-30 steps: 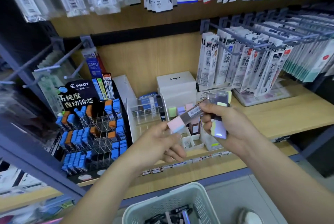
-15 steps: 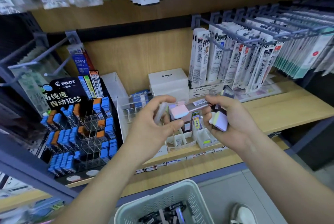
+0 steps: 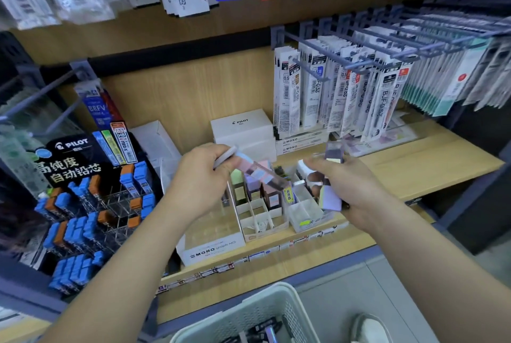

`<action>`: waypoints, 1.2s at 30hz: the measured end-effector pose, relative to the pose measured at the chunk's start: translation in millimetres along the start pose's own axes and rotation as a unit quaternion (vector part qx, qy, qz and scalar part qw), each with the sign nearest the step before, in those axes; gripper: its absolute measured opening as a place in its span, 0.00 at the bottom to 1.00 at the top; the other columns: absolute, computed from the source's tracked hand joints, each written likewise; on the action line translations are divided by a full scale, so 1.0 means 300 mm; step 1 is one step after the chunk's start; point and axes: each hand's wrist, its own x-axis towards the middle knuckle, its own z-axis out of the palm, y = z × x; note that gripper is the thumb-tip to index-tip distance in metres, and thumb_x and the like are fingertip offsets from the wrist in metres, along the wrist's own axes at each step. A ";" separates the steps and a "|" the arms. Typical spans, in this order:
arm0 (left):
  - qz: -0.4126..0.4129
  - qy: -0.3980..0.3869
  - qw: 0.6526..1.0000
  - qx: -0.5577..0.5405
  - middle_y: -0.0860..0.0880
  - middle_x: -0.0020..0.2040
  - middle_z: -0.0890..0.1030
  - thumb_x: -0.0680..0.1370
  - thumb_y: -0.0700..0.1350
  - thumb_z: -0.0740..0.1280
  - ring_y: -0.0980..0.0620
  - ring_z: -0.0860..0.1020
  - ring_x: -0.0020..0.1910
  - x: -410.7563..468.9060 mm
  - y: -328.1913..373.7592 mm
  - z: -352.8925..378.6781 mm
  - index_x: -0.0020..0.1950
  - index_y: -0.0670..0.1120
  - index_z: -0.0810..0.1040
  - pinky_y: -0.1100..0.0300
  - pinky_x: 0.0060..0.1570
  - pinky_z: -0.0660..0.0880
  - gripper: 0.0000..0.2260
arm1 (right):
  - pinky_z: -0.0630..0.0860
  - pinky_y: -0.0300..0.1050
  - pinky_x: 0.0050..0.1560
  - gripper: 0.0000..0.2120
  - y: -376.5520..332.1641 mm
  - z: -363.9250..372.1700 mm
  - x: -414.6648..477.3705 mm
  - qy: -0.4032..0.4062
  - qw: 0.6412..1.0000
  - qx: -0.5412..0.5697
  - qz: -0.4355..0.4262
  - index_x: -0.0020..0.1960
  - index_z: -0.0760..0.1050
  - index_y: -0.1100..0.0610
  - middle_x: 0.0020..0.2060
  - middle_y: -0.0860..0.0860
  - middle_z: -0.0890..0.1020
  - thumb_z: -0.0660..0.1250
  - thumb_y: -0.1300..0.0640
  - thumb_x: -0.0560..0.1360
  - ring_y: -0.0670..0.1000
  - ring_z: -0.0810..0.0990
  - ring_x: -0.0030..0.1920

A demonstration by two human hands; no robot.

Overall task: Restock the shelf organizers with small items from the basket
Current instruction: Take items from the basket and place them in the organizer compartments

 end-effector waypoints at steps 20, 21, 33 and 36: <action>0.077 -0.012 0.987 0.139 0.48 0.47 0.78 0.75 0.42 0.69 0.46 0.76 0.46 0.009 -0.046 0.233 0.56 0.50 0.80 0.58 0.43 0.71 0.11 | 0.70 0.40 0.24 0.04 -0.024 -0.038 -0.010 -0.067 0.997 0.042 -0.023 0.44 0.73 0.58 0.29 0.54 0.77 0.68 0.61 0.75 0.51 0.73 0.26; 0.077 -0.012 0.989 0.125 0.49 0.46 0.77 0.75 0.41 0.69 0.47 0.75 0.46 0.008 -0.042 0.231 0.59 0.50 0.80 0.60 0.42 0.68 0.13 | 0.70 0.40 0.25 0.04 -0.022 -0.038 -0.009 -0.068 0.997 0.039 -0.024 0.44 0.73 0.58 0.29 0.54 0.77 0.69 0.62 0.75 0.51 0.73 0.26; 0.005 0.007 0.999 0.054 0.53 0.37 0.83 0.71 0.53 0.74 0.54 0.79 0.38 0.064 -0.053 0.203 0.44 0.50 0.84 0.60 0.40 0.75 0.08 | 0.72 0.41 0.27 0.03 0.018 -0.047 0.018 -0.076 0.997 0.020 -0.018 0.44 0.75 0.58 0.33 0.55 0.77 0.69 0.63 0.75 0.50 0.73 0.27; 0.031 0.006 0.994 0.102 0.50 0.36 0.83 0.72 0.56 0.72 0.50 0.79 0.38 0.062 -0.057 0.225 0.43 0.48 0.83 0.54 0.41 0.76 0.12 | 0.73 0.42 0.31 0.04 0.093 -0.027 0.042 -0.082 0.995 -0.057 0.000 0.47 0.76 0.60 0.37 0.56 0.79 0.69 0.66 0.73 0.48 0.74 0.26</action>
